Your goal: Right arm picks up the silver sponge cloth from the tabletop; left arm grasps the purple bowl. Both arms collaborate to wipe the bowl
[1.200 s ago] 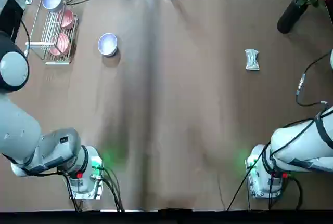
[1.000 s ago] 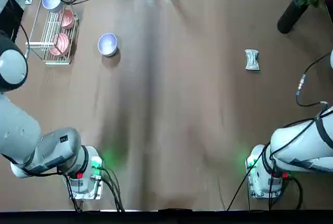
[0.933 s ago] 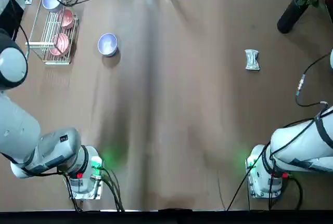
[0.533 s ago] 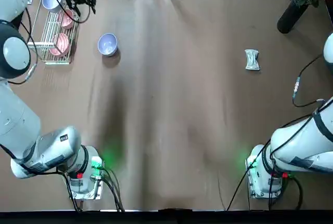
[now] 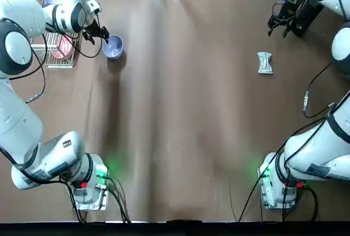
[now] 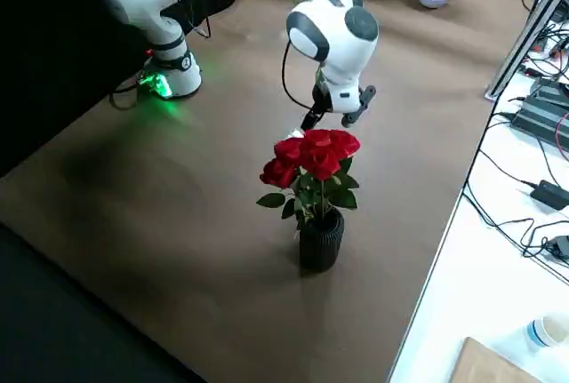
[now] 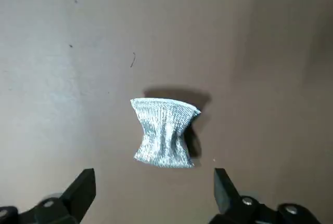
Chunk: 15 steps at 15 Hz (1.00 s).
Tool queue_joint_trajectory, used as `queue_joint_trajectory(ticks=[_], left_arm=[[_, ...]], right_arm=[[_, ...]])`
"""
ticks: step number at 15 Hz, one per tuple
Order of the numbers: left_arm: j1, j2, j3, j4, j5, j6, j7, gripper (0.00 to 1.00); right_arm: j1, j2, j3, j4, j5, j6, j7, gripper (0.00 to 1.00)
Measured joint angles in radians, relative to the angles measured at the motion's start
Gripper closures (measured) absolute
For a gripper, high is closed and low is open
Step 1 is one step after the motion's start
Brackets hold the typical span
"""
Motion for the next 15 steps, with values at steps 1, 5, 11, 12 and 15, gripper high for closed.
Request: queue_joint_trajectory(ticks=[1, 5, 11, 12, 15], left_arm=[[0.007, 0.034, 0.001, -0.002, 0.012, 0.01, 0.006, 0.0], [0.01, 0.064, 0.001, -0.002, 0.013, 0.027, 0.007, 0.0], [0.036, 0.082, 0.001, -0.002, 0.059, 0.044, 0.008, 0.23], [0.04, 0.084, 0.001, -0.002, 0.061, 0.044, 0.008, 0.28], [0.041, 0.087, -0.001, -0.002, 0.061, 0.045, 0.008, 0.59]], right_arm=[[0.008, 0.035, 0.0, -0.012, 0.0, 0.028, 0.005, 0.0], [0.012, 0.111, 0.0, -0.016, 0.001, 0.048, 0.016, 0.0], [0.014, 0.189, -0.002, -0.026, 0.001, 0.047, 0.019, 0.02], [0.013, 0.198, -0.003, -0.027, 0.0, 0.047, 0.019, 0.07], [0.012, 0.214, -0.006, -0.027, 0.0, 0.038, 0.019, 0.18]])
